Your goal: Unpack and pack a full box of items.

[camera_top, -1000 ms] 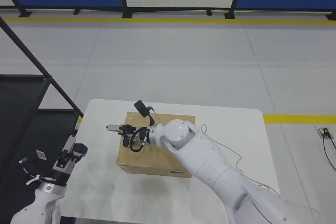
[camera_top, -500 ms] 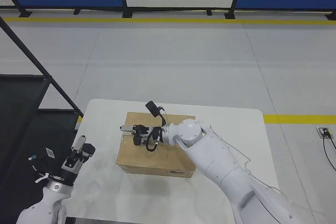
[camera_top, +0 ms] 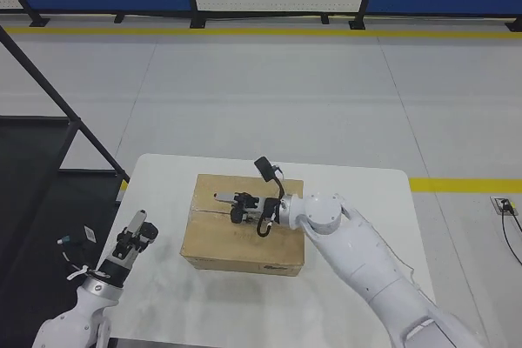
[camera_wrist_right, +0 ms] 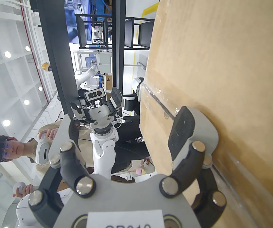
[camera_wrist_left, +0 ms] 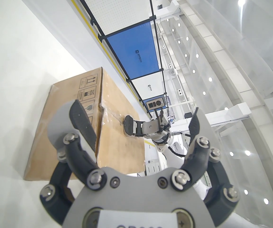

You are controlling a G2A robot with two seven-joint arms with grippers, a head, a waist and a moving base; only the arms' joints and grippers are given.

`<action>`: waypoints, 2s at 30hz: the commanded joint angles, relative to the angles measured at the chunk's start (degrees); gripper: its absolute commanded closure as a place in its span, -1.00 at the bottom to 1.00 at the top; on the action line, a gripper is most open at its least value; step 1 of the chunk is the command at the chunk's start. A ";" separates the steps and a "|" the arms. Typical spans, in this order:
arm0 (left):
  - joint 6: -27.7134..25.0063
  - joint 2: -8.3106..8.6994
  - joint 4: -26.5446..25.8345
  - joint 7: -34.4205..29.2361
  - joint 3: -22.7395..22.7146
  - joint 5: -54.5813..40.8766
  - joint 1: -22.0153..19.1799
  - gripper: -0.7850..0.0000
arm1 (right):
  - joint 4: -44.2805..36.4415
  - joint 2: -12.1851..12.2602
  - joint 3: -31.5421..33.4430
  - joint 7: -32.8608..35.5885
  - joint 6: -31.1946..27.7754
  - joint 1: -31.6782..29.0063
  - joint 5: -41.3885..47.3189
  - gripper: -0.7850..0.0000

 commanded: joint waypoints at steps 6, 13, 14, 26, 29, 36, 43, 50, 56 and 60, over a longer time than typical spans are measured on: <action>0.15 0.13 0.12 -0.32 0.70 0.38 -0.29 -1.00 | -21.29 5.26 9.09 -2.96 11.52 -11.83 -9.68 -1.00; 0.25 0.28 -0.13 -0.65 1.15 0.81 -0.40 -1.00 | -32.44 7.67 15.63 -8.28 21.10 -18.90 -16.26 -1.00; 0.30 0.29 -0.18 -0.64 1.25 0.91 -0.43 -1.00 | -32.78 7.78 16.25 -8.43 21.28 -19.32 -15.84 -1.00; 0.68 0.51 -0.63 -0.49 1.94 1.77 -0.53 -1.00 | -35.97 9.13 20.72 -8.72 23.03 -22.47 -16.80 -1.00; 0.85 0.56 -0.76 -0.45 2.29 2.13 -0.72 -1.00 | -38.93 9.70 22.62 -8.71 23.50 -24.86 -17.25 -1.00; 1.08 0.62 -0.57 -0.43 3.33 2.44 -1.42 -1.00 | -44.12 10.82 26.40 -8.75 26.22 -29.45 -18.17 -1.00; 1.14 0.72 -0.03 0.04 3.42 2.30 -1.72 -1.00 | -46.36 11.34 29.49 -9.60 24.19 -31.33 -15.09 -1.00; 1.03 0.81 -0.03 0.56 3.45 2.25 -1.63 -1.00 | -50.31 11.16 28.15 -13.81 18.19 -32.37 -13.59 -1.00; 0.76 0.87 0.07 1.14 3.38 2.11 -1.29 -1.00 | -42.61 10.76 24.49 -11.28 20.90 -26.76 -13.06 -1.00; 0.75 0.93 0.17 1.56 2.93 1.49 -1.18 -1.00 | -36.13 10.39 23.27 -11.62 20.89 -24.12 -11.27 -1.00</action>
